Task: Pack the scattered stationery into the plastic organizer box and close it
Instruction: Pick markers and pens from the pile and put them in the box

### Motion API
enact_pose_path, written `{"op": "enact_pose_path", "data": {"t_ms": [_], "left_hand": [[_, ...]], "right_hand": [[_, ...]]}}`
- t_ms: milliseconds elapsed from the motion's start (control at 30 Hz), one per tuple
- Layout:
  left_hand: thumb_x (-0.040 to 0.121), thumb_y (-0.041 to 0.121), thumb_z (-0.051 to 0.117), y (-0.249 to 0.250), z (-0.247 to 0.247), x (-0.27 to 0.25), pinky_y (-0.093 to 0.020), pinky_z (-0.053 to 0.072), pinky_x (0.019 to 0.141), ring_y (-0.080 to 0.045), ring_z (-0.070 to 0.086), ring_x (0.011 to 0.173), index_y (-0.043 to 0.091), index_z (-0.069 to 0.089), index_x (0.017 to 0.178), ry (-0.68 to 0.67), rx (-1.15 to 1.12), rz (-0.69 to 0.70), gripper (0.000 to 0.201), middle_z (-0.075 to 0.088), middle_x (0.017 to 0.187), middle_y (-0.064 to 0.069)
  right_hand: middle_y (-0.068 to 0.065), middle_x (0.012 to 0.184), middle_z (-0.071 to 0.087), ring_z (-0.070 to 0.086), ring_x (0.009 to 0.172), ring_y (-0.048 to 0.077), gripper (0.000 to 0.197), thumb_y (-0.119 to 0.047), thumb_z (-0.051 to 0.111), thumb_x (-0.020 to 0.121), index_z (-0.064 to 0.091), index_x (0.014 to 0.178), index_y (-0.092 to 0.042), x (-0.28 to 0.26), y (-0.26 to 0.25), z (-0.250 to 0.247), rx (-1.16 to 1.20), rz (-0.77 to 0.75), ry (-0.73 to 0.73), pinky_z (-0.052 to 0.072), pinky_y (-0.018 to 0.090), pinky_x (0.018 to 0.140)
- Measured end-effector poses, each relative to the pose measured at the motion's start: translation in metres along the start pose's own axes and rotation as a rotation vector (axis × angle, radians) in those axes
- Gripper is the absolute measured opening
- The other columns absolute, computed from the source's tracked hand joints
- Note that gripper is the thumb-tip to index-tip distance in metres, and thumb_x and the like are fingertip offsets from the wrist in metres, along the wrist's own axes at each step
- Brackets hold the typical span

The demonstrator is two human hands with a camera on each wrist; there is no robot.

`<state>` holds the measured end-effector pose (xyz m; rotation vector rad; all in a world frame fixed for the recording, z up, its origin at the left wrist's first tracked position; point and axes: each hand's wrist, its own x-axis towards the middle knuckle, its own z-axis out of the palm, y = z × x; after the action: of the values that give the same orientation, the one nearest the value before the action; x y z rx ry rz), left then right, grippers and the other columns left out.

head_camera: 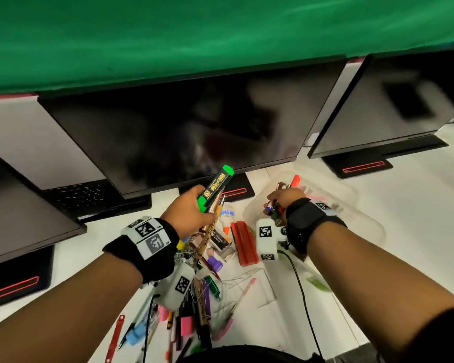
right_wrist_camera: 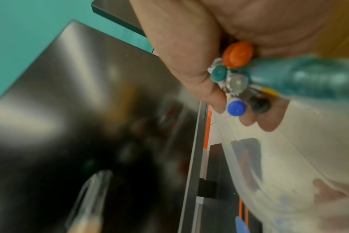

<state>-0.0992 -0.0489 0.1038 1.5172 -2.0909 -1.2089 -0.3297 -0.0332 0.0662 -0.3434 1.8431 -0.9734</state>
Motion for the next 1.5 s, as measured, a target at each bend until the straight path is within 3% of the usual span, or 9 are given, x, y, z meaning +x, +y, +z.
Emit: {"op": "enact_pose_path", "data": {"t_ms": [100, 300, 400, 567, 700, 1067, 1267, 1367, 1500], "left_hand": [[0.074, 0.015, 0.074, 0.021, 0.010, 0.012, -0.030, 0.050, 0.076, -0.021, 0.064, 0.082, 0.021, 0.055, 0.108, -0.037, 0.045, 0.010, 0.040, 0.068, 0.096, -0.002], [0.072, 0.012, 0.072, 0.046, 0.038, 0.034, -0.037, 0.057, 0.078, -0.028, 0.067, 0.085, 0.017, 0.054, 0.111, -0.092, 0.017, -0.050, 0.043, 0.069, 0.100, -0.008], [0.070, 0.009, 0.072, 0.050, 0.054, 0.039, -0.047, 0.057, 0.080, -0.034, 0.067, 0.085, 0.012, 0.056, 0.103, -0.140, -0.041, -0.082, 0.037, 0.067, 0.099, -0.014], [0.067, 0.006, 0.071, 0.060, 0.087, 0.046, -0.046, 0.060, 0.068, -0.027, 0.061, 0.063, 0.015, 0.055, 0.085, -0.203, -0.062, -0.071, 0.026, 0.063, 0.081, -0.011], [0.074, 0.018, 0.069, 0.072, 0.107, 0.054, -0.026, 0.044, 0.061, -0.023, 0.056, 0.072, 0.014, 0.055, 0.102, -0.171, 0.235, -0.003, 0.031, 0.058, 0.084, -0.003], [0.082, 0.026, 0.064, 0.086, 0.139, 0.071, -0.031, 0.047, 0.071, -0.031, 0.064, 0.094, 0.012, 0.048, 0.117, -0.205, 0.489, 0.031, 0.041, 0.064, 0.108, -0.012], [0.085, 0.023, 0.062, 0.075, 0.143, 0.066, -0.035, 0.046, 0.085, -0.034, 0.058, 0.107, 0.011, 0.044, 0.125, -0.267, 0.552, 0.085, 0.046, 0.058, 0.120, -0.016], [0.084, 0.026, 0.063, 0.069, 0.137, 0.063, -0.031, 0.046, 0.083, -0.030, 0.059, 0.106, 0.015, 0.046, 0.124, -0.261, 0.520, 0.117, 0.045, 0.059, 0.119, -0.012], [0.083, 0.025, 0.062, 0.055, 0.118, 0.054, -0.031, 0.048, 0.091, -0.022, 0.057, 0.109, 0.024, 0.050, 0.121, -0.293, 0.516, 0.206, 0.039, 0.059, 0.122, -0.002]], "right_hand": [[0.009, 0.104, 0.053, 0.055, 0.091, 0.022, 0.015, -0.011, 0.059, 0.087, 0.053, 0.076, -0.019, 0.000, -0.002, 0.001, -0.159, -0.036, -0.052, 0.048, 0.033, 0.084], [0.016, 0.139, 0.049, 0.048, 0.127, 0.031, 0.042, -0.009, 0.052, 0.092, 0.048, 0.133, 0.000, -0.006, 0.010, 0.003, -0.275, -0.025, -0.105, 0.045, 0.026, 0.088], [0.016, 0.129, 0.057, 0.053, 0.119, 0.030, 0.032, -0.014, 0.053, 0.093, 0.058, 0.123, -0.003, -0.013, 0.018, -0.008, -0.402, -0.081, -0.083, 0.040, 0.027, 0.097], [0.012, 0.069, 0.049, 0.053, 0.062, 0.024, 0.016, 0.006, 0.043, 0.090, 0.052, 0.081, -0.003, -0.024, 0.026, -0.033, 0.072, 0.034, -0.177, 0.047, 0.035, 0.063], [0.012, 0.080, 0.058, 0.055, 0.062, 0.021, 0.017, 0.003, 0.046, 0.091, 0.059, 0.093, -0.007, -0.043, 0.026, -0.067, 0.032, -0.035, -0.128, 0.046, 0.031, 0.058], [0.006, 0.070, 0.059, 0.052, 0.050, 0.013, 0.014, -0.003, 0.055, 0.085, 0.062, 0.079, -0.012, -0.061, 0.044, -0.073, -0.195, -0.014, -0.220, 0.047, 0.024, 0.052], [0.015, 0.111, 0.066, 0.062, 0.100, 0.029, 0.021, -0.022, 0.051, 0.088, 0.063, 0.096, -0.007, -0.074, 0.059, -0.071, -1.323, -0.409, -0.157, 0.046, 0.030, 0.081], [0.015, 0.115, 0.066, 0.061, 0.097, 0.026, 0.027, -0.029, 0.045, 0.094, 0.061, 0.079, -0.013, -0.072, 0.070, -0.079, -1.352, -0.404, -0.256, 0.044, 0.026, 0.082], [0.003, 0.122, 0.064, 0.058, 0.111, 0.019, 0.044, -0.043, 0.057, 0.088, 0.058, 0.124, -0.018, -0.070, 0.077, -0.092, -1.174, -0.429, -0.371, 0.044, 0.024, 0.091]]}}
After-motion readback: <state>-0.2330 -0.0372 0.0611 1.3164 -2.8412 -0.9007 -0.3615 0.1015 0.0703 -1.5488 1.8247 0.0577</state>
